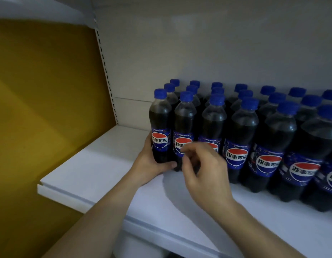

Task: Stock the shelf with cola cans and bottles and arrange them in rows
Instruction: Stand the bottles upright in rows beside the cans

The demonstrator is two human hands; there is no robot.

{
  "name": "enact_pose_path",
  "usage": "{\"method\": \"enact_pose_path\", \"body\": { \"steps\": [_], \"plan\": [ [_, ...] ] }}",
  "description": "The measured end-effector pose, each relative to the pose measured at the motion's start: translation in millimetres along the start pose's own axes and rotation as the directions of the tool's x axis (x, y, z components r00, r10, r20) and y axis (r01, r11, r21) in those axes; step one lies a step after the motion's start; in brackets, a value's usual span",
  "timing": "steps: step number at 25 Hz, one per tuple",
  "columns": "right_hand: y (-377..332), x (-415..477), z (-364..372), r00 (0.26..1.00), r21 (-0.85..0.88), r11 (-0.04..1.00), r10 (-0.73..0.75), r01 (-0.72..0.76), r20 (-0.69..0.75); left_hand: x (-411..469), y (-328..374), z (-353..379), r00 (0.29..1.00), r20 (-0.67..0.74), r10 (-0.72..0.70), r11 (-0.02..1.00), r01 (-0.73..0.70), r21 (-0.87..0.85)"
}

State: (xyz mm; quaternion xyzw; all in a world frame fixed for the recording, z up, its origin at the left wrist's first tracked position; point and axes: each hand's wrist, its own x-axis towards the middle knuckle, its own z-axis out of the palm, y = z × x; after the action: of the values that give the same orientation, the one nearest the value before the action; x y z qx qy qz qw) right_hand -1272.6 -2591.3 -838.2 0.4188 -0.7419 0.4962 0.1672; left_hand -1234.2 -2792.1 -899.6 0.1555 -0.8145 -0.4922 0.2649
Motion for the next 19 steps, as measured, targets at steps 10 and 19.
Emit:
{"method": "enact_pose_path", "body": {
  "steps": [10, 19],
  "plan": [
    [-37, 134, -26, 0.965, -0.647, 0.734, -0.047, 0.208, 0.257, 0, 1, -4, 0.999, 0.038, -0.007, 0.999, 0.005, 0.044],
    [-27, 133, -22, 0.988, -0.547, 0.823, -0.097, 0.15, 0.124, 2, -3, -9, 0.997, 0.069, -0.031, 0.998, 0.027, 0.053]
  ]
}}
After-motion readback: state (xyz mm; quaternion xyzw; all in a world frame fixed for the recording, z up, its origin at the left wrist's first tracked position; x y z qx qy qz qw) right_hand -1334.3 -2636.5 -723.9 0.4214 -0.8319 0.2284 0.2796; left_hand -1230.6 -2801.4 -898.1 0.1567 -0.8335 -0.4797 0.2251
